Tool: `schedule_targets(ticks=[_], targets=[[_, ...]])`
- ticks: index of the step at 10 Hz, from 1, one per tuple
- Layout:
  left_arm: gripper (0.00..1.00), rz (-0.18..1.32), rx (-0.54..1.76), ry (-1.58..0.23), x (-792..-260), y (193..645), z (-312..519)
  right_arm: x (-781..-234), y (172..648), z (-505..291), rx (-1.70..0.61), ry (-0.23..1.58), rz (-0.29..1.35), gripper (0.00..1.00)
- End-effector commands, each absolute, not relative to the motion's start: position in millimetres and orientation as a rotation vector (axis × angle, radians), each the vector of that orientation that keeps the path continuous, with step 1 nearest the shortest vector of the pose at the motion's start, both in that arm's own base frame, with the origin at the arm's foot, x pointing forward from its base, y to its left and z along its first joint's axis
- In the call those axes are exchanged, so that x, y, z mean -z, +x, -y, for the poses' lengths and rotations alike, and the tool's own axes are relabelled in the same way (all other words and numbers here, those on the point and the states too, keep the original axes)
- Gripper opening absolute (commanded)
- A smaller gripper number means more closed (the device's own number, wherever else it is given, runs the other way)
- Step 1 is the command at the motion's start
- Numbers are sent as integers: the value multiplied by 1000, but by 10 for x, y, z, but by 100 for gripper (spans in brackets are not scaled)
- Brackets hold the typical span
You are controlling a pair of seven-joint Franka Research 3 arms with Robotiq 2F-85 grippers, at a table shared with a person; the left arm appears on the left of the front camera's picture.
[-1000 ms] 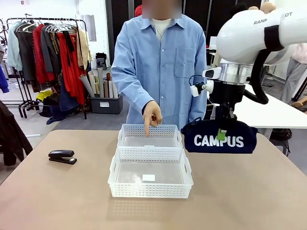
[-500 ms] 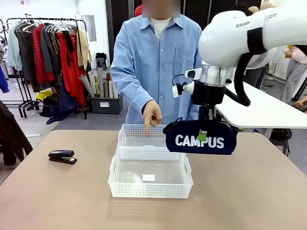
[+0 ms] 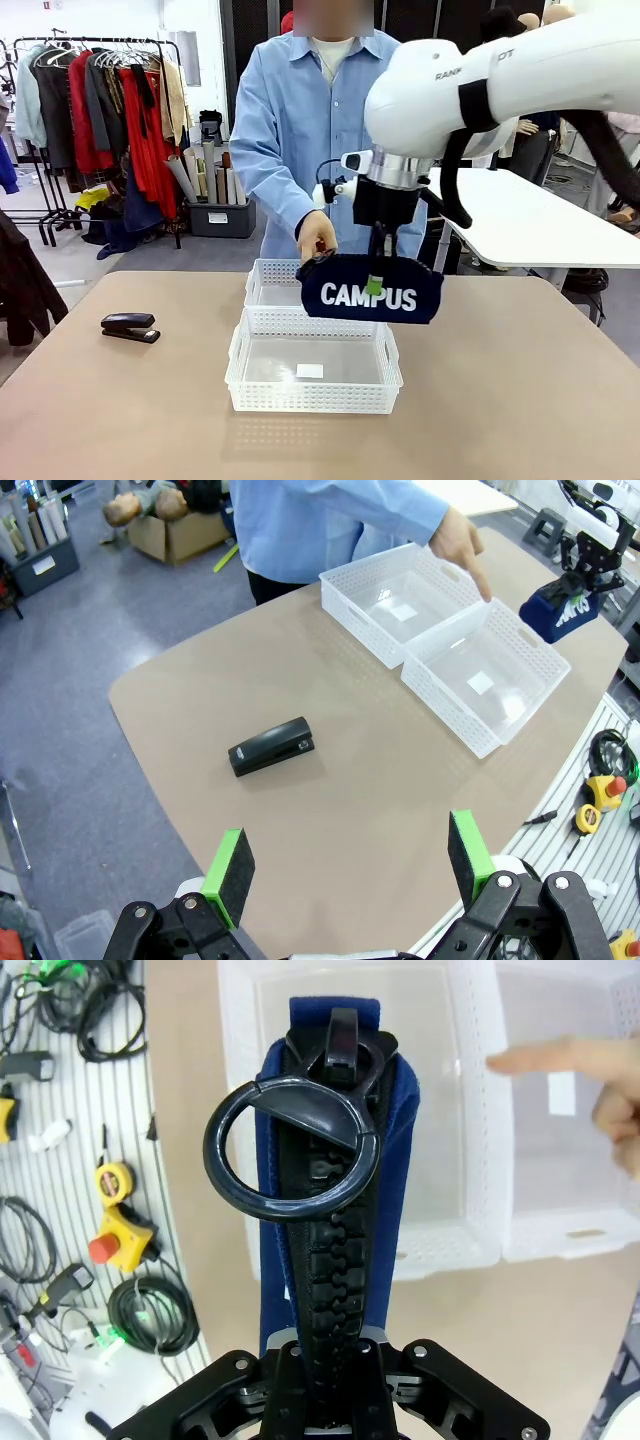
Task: Distribute items into two baskets.
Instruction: Place the picked Pencil pouch into the Organizing basket as instructed by the person.
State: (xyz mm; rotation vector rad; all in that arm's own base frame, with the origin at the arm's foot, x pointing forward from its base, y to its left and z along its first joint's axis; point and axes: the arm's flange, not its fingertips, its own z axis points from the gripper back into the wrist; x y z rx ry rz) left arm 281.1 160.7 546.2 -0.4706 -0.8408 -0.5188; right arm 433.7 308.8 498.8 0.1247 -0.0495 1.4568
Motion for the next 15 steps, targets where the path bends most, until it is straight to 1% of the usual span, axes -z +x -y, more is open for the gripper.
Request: schedule_targets(ticks=[1,6,12,15], targets=[[100,852,535,-478,-5457,2806,-1608,-4928,4479,-3315,-1432,80,83,0],[100,852,535,-478,-5457,2806,-1608,-4551,4662,-3697,-1480,66,49,0],[100,852,535,-478,-5457,2806,-1608,-4088,4537,-3827,-1516,65,68,0],[100,852,535,-478,-5457,2806,-1608,-3777,4535,-3800,-1521,116,19,0]])
